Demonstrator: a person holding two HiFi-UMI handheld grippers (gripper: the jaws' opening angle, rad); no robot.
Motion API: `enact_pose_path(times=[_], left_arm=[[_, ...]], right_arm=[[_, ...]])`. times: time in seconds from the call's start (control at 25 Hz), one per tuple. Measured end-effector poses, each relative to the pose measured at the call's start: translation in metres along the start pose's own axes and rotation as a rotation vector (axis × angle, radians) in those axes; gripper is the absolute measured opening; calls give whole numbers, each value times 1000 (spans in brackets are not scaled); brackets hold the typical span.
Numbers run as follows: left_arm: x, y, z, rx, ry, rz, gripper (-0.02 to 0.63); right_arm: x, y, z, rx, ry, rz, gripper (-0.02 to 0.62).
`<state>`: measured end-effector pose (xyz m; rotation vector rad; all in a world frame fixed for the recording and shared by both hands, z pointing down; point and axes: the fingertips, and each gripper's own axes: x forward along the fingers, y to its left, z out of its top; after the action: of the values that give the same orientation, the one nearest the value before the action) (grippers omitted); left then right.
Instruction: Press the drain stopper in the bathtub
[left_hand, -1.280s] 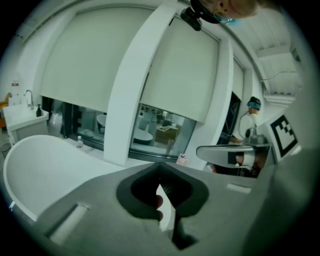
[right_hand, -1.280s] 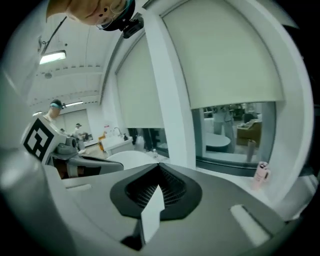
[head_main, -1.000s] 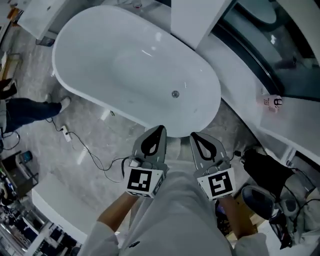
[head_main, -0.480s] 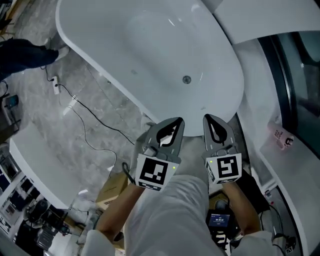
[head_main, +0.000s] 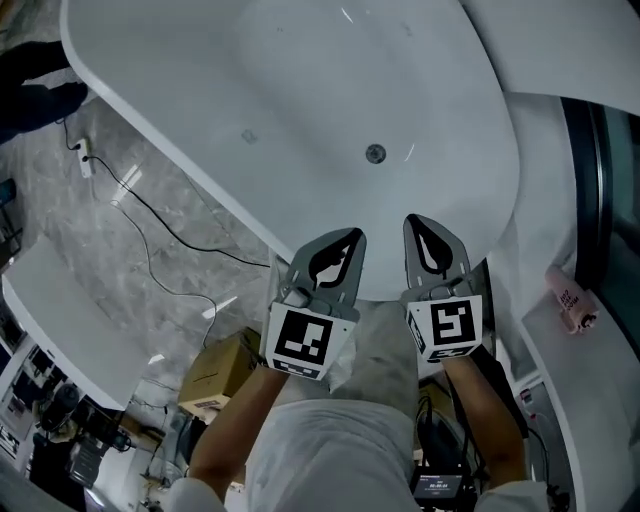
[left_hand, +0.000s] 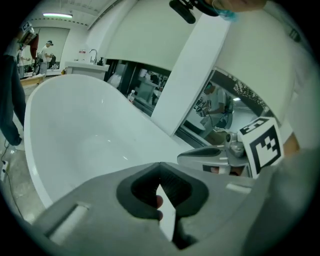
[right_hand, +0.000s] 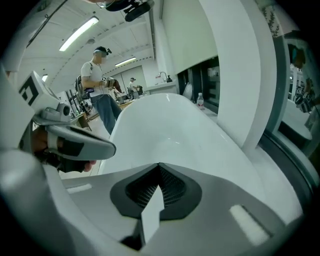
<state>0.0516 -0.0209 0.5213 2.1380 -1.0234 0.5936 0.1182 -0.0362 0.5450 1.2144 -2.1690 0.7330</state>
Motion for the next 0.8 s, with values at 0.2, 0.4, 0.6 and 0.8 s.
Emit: enact_pose_path(times=[0.2,0.4,0.6,0.8], left_arm=[[53,27,-46,-15,45,-15,5],[95,48,-87,-35,68,-8,5],[135,71,-124,-66,89,10,5],[169,87,-148,-66,114,6,5]], right_arm=[[60,-29,-49,70,35,-28,1],[112,-45,-103,74,83,-36,1],[149,-58,-152,80,136,-43,2],[186,-73,-189,111,158,-56,2]])
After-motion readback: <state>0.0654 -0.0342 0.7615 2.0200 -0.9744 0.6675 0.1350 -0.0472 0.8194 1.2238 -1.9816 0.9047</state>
